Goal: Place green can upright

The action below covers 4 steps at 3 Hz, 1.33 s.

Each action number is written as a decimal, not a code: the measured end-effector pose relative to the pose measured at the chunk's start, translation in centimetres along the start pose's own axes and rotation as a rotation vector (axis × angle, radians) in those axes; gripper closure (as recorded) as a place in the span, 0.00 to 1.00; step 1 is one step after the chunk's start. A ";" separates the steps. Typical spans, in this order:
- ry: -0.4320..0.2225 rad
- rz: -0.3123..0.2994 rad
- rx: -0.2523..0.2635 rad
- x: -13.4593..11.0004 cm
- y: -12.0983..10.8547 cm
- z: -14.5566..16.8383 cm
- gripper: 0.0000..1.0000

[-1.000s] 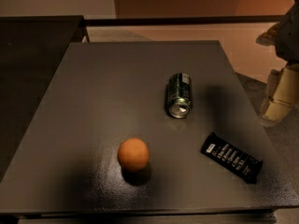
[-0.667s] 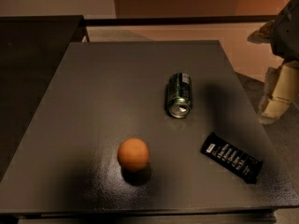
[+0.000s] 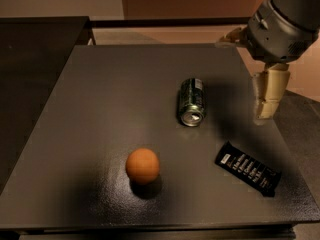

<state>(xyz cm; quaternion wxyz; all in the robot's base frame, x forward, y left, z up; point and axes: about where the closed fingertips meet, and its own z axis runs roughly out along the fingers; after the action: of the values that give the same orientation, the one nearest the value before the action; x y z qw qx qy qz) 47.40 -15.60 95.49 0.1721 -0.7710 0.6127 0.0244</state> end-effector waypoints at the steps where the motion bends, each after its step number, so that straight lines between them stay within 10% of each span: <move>1: -0.028 -0.236 -0.010 -2.2 -1.7 2.3 0.00; 4: 0.043 -0.914 -0.112 -5.2 -3.9 8.8 0.00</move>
Offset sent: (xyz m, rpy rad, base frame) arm 0.0478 0.0772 -0.0421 -0.1234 -0.2077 0.8219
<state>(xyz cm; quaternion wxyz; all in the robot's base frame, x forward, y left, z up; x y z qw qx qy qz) 51.34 -7.42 89.40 0.1104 -0.9705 0.2111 -0.0370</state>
